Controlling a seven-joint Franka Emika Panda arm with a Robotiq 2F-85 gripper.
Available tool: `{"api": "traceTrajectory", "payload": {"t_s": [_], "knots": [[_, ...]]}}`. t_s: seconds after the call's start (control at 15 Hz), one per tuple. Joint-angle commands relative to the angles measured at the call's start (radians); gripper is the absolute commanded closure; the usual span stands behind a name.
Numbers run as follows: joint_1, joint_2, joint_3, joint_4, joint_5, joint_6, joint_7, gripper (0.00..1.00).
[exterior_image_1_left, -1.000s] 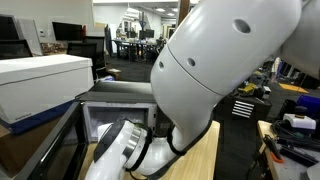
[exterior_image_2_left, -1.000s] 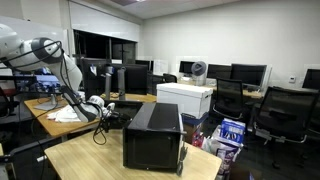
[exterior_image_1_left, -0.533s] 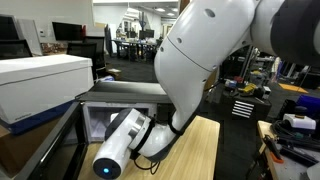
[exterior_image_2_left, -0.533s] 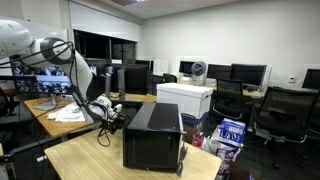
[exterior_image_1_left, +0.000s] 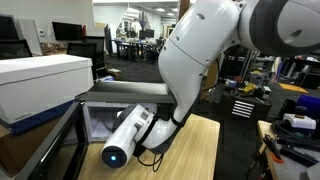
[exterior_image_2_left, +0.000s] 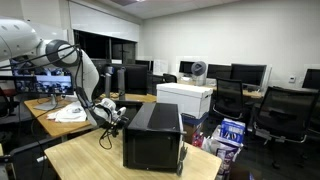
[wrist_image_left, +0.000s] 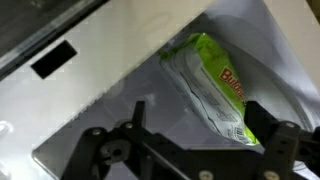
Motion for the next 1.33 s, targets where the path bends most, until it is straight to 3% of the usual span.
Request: {"api": "traceTrajectory", "payload": {"t_s": [0.0, 0.33, 0.8, 1.2, 1.27], "knots": [[-0.049, 0.019, 0.038, 0.033, -0.033, 0.034, -0.038, 0.0], [-0.065, 0.124, 0.033, 0.197, -0.061, 0.066, -0.117, 0.0], [-0.044, 0.283, -0.008, 0.413, -0.084, 0.037, -0.118, 0.0], [-0.034, 0.336, -0.022, 0.52, -0.073, 0.014, -0.11, 0.0], [-0.027, 0.298, -0.031, 0.471, -0.072, 0.008, -0.086, 0.0]]}}
